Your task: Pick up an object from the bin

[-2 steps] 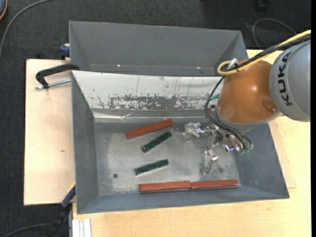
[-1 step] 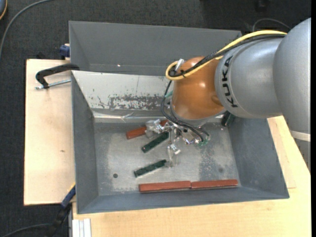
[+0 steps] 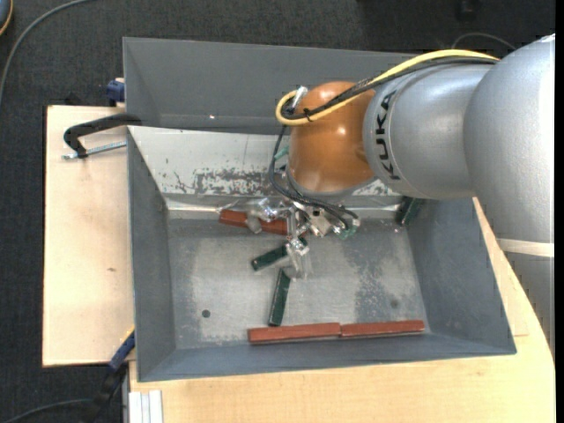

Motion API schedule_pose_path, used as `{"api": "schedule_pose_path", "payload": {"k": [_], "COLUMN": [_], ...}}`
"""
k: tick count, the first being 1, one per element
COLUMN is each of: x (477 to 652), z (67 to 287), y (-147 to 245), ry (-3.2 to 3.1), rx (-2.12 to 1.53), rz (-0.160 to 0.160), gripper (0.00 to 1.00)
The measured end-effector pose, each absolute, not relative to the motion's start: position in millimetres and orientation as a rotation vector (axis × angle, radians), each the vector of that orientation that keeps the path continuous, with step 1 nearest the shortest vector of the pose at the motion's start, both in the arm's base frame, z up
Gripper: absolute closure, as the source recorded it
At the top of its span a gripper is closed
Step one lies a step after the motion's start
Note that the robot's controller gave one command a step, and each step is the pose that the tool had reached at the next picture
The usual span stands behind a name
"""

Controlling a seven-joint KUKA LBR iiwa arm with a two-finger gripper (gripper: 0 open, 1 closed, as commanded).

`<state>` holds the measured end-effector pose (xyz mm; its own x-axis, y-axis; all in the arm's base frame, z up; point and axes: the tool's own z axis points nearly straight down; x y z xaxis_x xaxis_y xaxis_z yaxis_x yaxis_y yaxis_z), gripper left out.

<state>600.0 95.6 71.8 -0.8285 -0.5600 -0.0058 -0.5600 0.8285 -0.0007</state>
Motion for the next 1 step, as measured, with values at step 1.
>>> {"api": "schedule_pose_path", "payload": {"k": [1], "x": [583.3], "z": [71.1], "y": [80.6], "ry": [2.667], "rx": [-1.657], "rz": [0.0], "gripper": [0.0]}}
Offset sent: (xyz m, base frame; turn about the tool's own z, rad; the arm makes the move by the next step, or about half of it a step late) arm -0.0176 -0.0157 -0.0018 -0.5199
